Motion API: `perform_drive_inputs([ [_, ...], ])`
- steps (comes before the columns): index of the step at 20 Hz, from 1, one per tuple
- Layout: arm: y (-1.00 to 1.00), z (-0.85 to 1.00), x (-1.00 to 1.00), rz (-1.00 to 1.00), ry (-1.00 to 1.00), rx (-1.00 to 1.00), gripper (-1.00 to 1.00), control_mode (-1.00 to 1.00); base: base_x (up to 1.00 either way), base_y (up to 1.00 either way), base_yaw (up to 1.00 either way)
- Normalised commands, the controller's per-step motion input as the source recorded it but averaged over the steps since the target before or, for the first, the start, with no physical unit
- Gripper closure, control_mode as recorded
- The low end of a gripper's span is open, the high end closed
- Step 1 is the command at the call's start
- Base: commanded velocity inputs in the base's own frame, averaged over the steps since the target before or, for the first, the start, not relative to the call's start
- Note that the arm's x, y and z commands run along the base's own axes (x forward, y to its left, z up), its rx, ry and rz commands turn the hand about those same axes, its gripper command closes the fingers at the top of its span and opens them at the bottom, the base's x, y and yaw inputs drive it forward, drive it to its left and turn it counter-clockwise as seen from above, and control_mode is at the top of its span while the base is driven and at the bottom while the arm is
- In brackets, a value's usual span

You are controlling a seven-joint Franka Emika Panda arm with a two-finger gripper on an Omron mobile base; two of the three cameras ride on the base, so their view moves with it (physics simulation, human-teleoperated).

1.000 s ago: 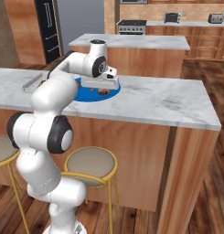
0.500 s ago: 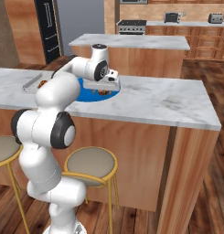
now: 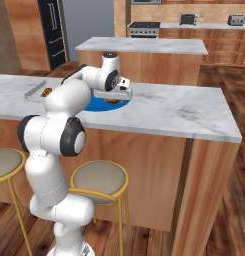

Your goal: Place one cooked food and one vegetable from the large plate to each tupperware container.

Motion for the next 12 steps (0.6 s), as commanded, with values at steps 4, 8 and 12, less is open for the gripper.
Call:
perform_drive_inputs([
  [4, 0.00, -0.01, 0.31, 0.00, 0.00, 0.00, -1.00, -1.00, 0.00, 0.00, 0.00],
  [8, 0.00, -0.01, 0.12, 0.00, 0.00, 0.00, 1.00, -1.00, 0.00, 0.00, 0.00],
  [12, 0.00, -0.06, 0.00, 0.00, 0.00, 0.00, 1.00, -1.00, 0.00, 0.00, 0.00],
])
